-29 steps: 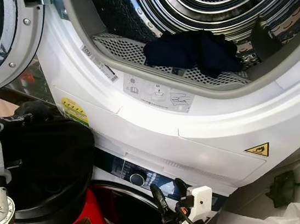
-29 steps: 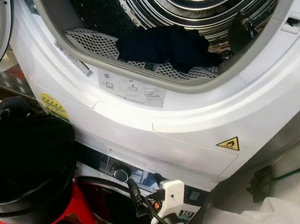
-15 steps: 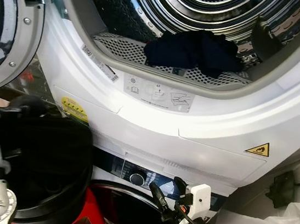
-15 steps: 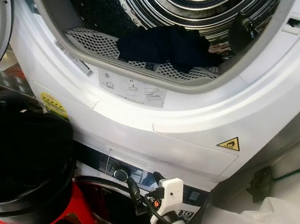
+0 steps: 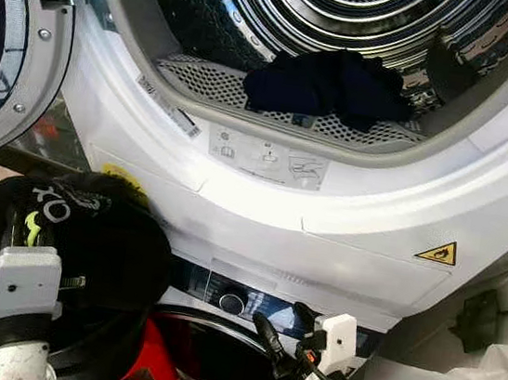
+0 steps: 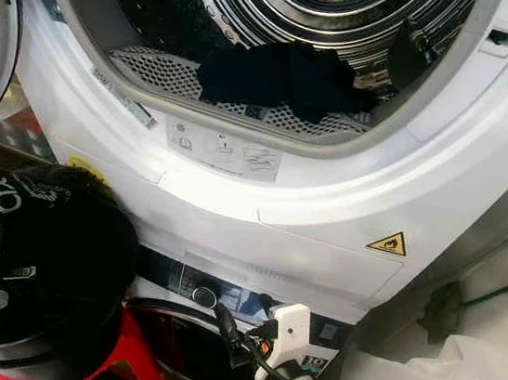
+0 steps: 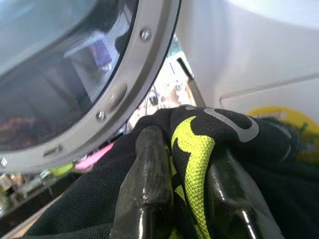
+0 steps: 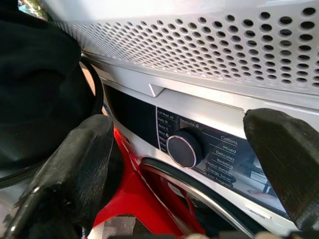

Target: Clothes washing

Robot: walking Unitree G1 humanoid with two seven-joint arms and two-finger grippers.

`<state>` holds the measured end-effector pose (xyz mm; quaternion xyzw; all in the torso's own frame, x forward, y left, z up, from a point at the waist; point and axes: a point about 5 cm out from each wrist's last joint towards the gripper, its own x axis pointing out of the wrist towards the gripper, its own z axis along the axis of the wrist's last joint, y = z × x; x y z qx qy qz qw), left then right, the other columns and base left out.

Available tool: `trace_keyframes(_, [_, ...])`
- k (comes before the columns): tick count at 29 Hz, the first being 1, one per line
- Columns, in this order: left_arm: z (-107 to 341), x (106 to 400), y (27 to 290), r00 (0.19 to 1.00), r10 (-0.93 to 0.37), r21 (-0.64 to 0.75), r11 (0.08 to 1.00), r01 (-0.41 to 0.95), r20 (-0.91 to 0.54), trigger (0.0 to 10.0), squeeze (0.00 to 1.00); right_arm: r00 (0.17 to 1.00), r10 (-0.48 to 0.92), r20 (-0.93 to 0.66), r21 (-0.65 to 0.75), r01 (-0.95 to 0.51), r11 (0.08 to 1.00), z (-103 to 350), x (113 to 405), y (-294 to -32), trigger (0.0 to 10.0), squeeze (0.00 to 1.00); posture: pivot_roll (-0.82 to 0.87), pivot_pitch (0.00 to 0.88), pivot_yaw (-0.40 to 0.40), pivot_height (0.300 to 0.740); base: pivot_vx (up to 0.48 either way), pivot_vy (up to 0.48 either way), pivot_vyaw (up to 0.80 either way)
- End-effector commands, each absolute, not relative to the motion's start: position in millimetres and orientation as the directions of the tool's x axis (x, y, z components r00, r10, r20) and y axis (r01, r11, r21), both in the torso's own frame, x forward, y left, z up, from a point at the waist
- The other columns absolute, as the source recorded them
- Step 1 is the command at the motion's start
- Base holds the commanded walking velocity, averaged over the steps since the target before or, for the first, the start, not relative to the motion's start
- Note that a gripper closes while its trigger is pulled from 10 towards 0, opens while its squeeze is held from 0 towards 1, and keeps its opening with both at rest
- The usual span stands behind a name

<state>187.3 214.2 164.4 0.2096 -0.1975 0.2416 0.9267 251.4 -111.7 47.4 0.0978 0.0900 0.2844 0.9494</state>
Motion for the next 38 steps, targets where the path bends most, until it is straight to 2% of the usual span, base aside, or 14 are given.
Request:
trace_keyframes(1, [170, 181, 216, 0.773, 0.402, 0.263, 0.777, -0.572, 0.491, 0.0, 0.0, 0.82, 0.561, -0.116, 0.233, -0.526, 0.818, 47, 252, -112, 10.0, 0.0, 0.01, 0.115, 0.001, 0.74, 0.0, 0.0, 0.0])
trace_keyframes(2, [162, 177, 228, 0.742, 0.518, 0.206, 0.743, -0.637, 0.426, 0.0, 0.0, 0.818, 0.563, -0.116, 0.234, -0.528, 0.816, 47, 253, -112, 10.0, 0.0, 0.01, 0.115, 0.0, 0.74, 0.0, 0.0, 0.0])
trace_keyframes(12, [152, 172, 250, 0.676, 0.643, 0.158, 0.673, -0.723, 0.36, 0.0, 0.0, 0.822, 0.556, -0.125, 0.233, -0.52, 0.822, 45, 253, -116, 10.0, 0.0, 0.01, 0.117, -0.003, 0.74, 0.0, 0.0, 0.0])
trace_keyframes(13, [150, 176, 249, 0.716, 0.61, 0.148, 0.717, -0.681, 0.34, 0.0, 0.0, 0.823, 0.553, -0.128, 0.233, -0.517, 0.824, 45, 254, -117, 10.0, 0.0, 0.01, 0.117, -0.004, 0.74, 0.0, 0.0, 0.0])
trace_keyframes(16, [156, 186, 224, 0.849, 0.349, 0.243, 0.852, -0.464, 0.397, 0.0, 0.0, 0.823, 0.552, -0.131, 0.232, -0.516, 0.825, 44, 254, -118, 10.0, 0.0, 0.02, 0.116, -0.004, 0.74, 0.0, 0.0, 0.0])
trace_keyframes(21, [160, 174, 217, 0.84, 0.306, 0.312, 0.827, -0.468, 0.448, 0.0, 0.0, 0.825, 0.549, -0.135, 0.229, -0.513, 0.827, 43, 254, -120, 10.0, 0.0, 0.01, 0.115, -0.004, 0.74, 0.0, 0.0, 0.0])
trace_keyframes(26, [152, 166, 229, 0.801, 0.45, 0.248, 0.787, -0.564, 0.395, 0.0, 0.0, 0.825, 0.548, -0.138, 0.226, -0.513, 0.828, 42, 254, -122, 10.0, 0.0, 0.02, 0.116, -0.007, 0.74, 0.0, 0.0, 0.0])
trace_keyframes(27, [146, 163, 241, 0.766, 0.534, 0.218, 0.75, -0.625, 0.358, 0.0, 0.0, 0.822, 0.552, -0.14, 0.225, -0.516, 0.826, 42, 254, -121, 10.0, 0.0, 0.03, 0.115, -0.011, 0.74, 0.0, 0.0, 0.0])
trace_keyframes(30, [142, 162, 248, 0.739, 0.58, 0.213, 0.719, -0.662, 0.343, 0.0, 0.0, 0.821, 0.554, -0.14, 0.225, -0.518, 0.825, 42, 254, -121, 10.0, 0.0, 0.03, 0.115, -0.011, 0.74, 0.0, 0.0, 0.0])
trace_keyframes(34, [133, 162, 273, 0.644, 0.712, 0.181, 0.62, -0.763, 0.278, 0.0, 0.0, 0.818, 0.559, -0.138, 0.227, -0.523, 0.821, 42, 256, -119, 10.0, 0.0, 0.03, 0.108, -0.012, 0.74, 0.0, 0.0, 0.0])
trace_keyframes(35, [126, 170, 280, 0.646, 0.734, 0.148, 0.629, -0.763, 0.209, 0.0, 0.0, 0.816, 0.562, -0.137, 0.227, -0.526, 0.819, 42, 256, -118, 10.0, 0.0, 0.03, 0.104, -0.012, 0.74, 0.0, 0.0, 0.0])
trace_keyframes(36, [122, 173, 283, 0.647, 0.741, 0.139, 0.632, -0.763, 0.18, 2.5, 0.0, 0.815, 0.564, -0.137, 0.227, -0.528, 0.818, 42, 256, -117, 10.0, 0.0, 0.03, 0.102, -0.011, 0.74, 0.0, 0.0, 0.0])
trace_keyframes(37, [120, 177, 284, 0.653, 0.74, 0.142, 0.638, -0.757, 0.163, 3.5, 0.0, 0.814, 0.565, -0.136, 0.227, -0.529, 0.817, 42, 256, -116, 10.0, 0.0, 0.02, 0.102, -0.01, 0.74, 0.0, 0.0, 0.0])
trace_keyframes(38, [119, 181, 284, 0.672, 0.723, 0.149, 0.656, -0.74, 0.158, 9.9, 0.0, 0.813, 0.566, -0.135, 0.227, -0.531, 0.817, 43, 256, -116, 10.0, 0.0, 0.02, 0.101, -0.01, 0.74, 0.0, 0.0, 0.0])
